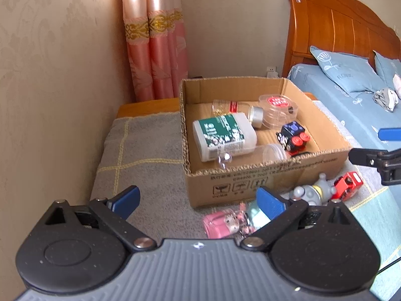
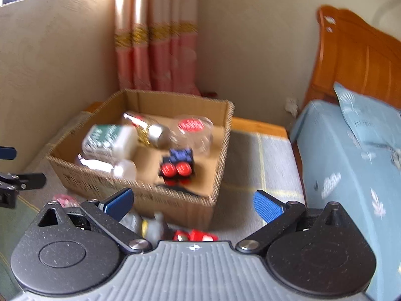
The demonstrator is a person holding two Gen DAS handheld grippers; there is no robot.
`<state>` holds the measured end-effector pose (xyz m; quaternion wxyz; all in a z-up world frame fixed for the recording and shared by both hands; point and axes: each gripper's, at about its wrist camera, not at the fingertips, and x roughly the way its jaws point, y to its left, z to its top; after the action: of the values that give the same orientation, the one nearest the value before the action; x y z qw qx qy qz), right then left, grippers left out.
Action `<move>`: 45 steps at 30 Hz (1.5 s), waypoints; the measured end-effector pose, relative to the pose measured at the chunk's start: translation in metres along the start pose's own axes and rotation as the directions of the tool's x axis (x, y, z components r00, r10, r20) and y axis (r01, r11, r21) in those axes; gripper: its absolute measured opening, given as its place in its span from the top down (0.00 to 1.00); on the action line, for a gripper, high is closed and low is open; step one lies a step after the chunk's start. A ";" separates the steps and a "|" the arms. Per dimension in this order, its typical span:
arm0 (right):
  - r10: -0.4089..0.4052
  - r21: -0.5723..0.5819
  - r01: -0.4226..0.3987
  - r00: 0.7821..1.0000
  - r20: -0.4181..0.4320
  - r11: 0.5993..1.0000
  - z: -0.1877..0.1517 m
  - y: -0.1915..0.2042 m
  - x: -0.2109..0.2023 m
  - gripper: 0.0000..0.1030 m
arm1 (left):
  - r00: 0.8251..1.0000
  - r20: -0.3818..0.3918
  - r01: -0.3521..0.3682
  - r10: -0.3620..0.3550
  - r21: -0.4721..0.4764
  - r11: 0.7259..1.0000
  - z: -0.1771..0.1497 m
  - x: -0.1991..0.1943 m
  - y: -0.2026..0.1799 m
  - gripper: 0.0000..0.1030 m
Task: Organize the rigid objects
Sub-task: 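Release the black fob into the box with the right tool while the left tool moves to the pink keychain, then grasp the pink keychain bottle with the left tool while the right tool grasps the red S.L train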
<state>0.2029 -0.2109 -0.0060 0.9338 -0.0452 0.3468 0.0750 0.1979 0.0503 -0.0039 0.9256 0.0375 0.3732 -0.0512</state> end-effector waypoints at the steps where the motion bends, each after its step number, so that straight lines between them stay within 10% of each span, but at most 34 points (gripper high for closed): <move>1: -0.011 0.013 0.011 1.000 -0.006 1.000 -0.005 -0.003 0.001 0.00 | 1.000 -0.006 -0.001 0.002 0.002 1.000 -0.001 0.001 -0.001 0.04; 15: -0.091 0.166 0.108 0.990 -0.107 0.980 -0.025 -0.044 0.039 0.00 | 0.998 -0.064 0.029 -0.027 0.032 0.999 -0.016 0.005 -0.012 0.04; 34: 0.030 0.101 -0.019 0.994 -0.106 0.995 -0.073 -0.012 0.003 0.00 | 0.996 -0.072 0.060 -0.056 0.058 0.997 -0.021 0.008 -0.020 0.04; 45: -0.041 0.060 0.052 0.985 -0.167 0.997 -0.098 -0.001 0.025 0.00 | 0.991 -0.112 0.071 -0.069 0.016 0.997 -0.033 0.025 -0.011 0.04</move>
<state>0.1591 -0.2230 -0.0970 0.9042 -0.0291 0.4243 0.0380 0.1917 0.0410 -0.0456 0.9005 0.0363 0.4249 -0.0852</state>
